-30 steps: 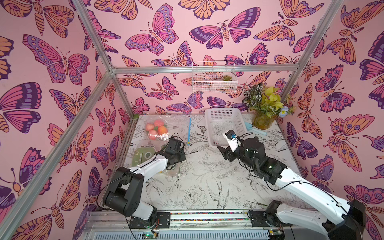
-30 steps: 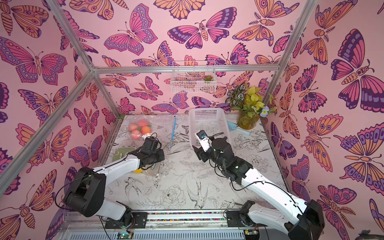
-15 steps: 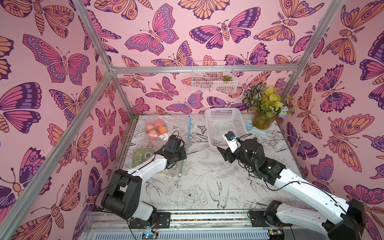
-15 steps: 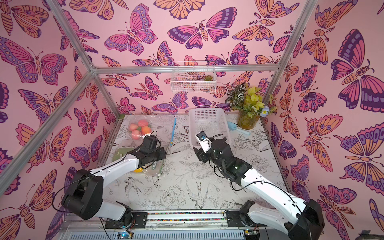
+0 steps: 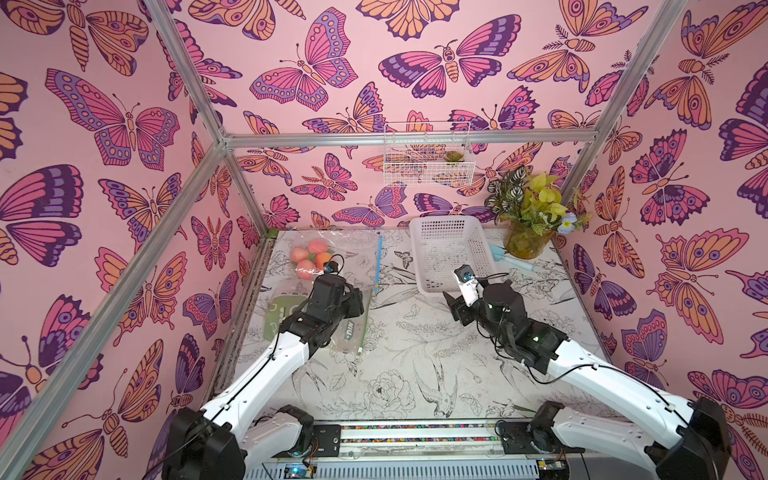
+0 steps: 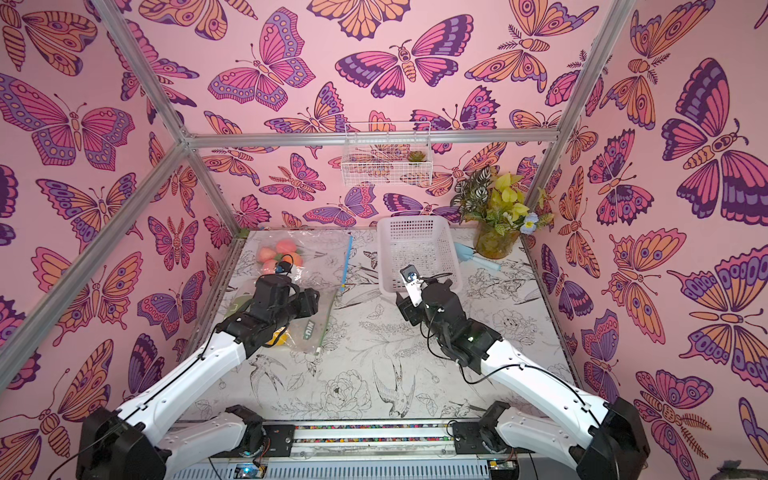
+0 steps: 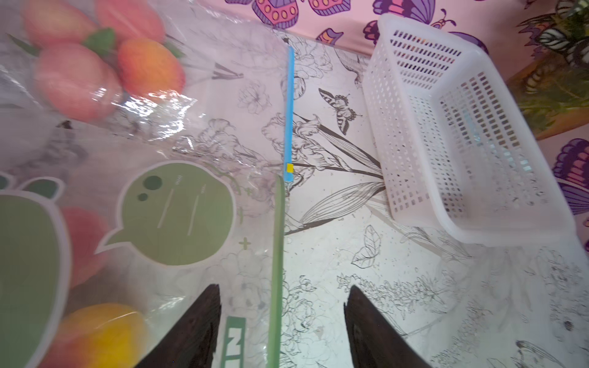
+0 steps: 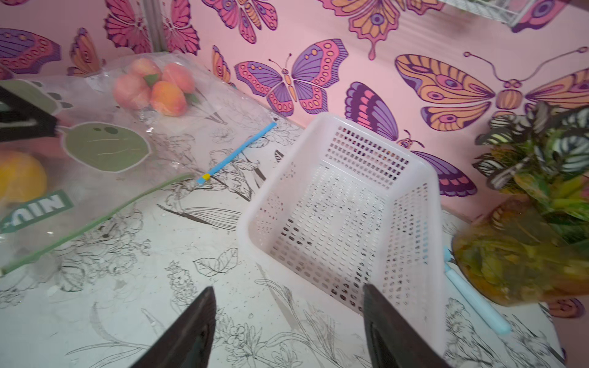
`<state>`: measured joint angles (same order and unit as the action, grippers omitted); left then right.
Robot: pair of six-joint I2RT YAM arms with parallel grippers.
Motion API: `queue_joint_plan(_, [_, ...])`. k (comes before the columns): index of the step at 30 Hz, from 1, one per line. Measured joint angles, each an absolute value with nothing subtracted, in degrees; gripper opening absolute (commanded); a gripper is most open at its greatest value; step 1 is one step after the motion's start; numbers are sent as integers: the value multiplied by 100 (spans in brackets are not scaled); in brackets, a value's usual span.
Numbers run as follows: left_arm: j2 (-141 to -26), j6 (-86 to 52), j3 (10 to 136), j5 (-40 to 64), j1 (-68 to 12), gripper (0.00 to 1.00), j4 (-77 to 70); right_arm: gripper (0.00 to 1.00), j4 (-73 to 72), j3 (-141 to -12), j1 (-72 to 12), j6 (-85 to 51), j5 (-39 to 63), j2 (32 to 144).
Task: Place the peach in a zip-top bag and seal the zipper
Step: Reset both arms
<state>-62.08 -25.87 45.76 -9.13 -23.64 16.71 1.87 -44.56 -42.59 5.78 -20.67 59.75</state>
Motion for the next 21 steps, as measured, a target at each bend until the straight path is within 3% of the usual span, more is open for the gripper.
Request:
queue_joint_plan(10, [-5787,-1662,4029,-2932,-2349,64,1151,75,-64,-3710,-3540,510,-3557,5398])
queue_joint_plan(21, [-5874,-574,2989,-3763,-2021,66,-598,76,-405,-2775,-1966,69,-3509,5098])
